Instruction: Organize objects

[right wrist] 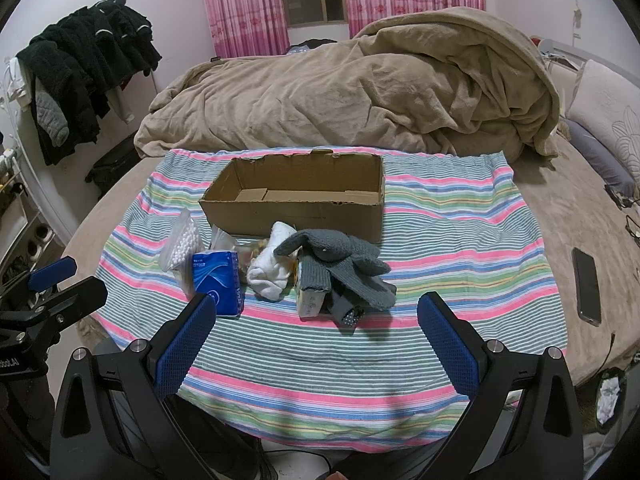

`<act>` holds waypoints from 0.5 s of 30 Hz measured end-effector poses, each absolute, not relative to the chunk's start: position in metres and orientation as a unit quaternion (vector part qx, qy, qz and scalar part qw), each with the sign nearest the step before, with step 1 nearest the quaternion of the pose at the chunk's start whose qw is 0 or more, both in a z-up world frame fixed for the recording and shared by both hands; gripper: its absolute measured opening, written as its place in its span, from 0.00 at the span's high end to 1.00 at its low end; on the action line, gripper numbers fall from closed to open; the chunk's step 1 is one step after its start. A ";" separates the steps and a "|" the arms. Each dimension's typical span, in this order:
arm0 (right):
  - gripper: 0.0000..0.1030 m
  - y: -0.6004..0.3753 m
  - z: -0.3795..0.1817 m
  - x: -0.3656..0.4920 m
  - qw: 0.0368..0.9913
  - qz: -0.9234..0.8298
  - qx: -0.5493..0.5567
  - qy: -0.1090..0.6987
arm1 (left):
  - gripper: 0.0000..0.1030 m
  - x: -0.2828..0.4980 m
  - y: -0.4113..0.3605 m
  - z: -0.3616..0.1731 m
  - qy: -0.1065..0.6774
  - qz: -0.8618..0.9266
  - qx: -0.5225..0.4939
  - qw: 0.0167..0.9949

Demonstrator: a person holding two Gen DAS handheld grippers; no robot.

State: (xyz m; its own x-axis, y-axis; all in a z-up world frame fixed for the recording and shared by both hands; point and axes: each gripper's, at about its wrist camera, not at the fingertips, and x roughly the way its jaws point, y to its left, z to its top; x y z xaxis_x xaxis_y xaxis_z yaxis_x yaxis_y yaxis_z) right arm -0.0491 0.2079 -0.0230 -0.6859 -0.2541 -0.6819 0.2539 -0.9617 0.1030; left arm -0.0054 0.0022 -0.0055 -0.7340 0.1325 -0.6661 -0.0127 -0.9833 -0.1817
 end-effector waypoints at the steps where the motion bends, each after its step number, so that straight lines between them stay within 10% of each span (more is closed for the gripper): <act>1: 0.01 0.208 -0.023 -0.049 0.139 -0.918 0.371 0.000 | 0.01 -0.005 0.002 -0.006 -0.082 0.928 -0.362 0.039; 15: 0.01 0.203 -0.027 -0.055 0.135 -0.916 0.377 0.000 | 0.01 -0.017 0.000 -0.015 -0.082 0.924 -0.370 0.044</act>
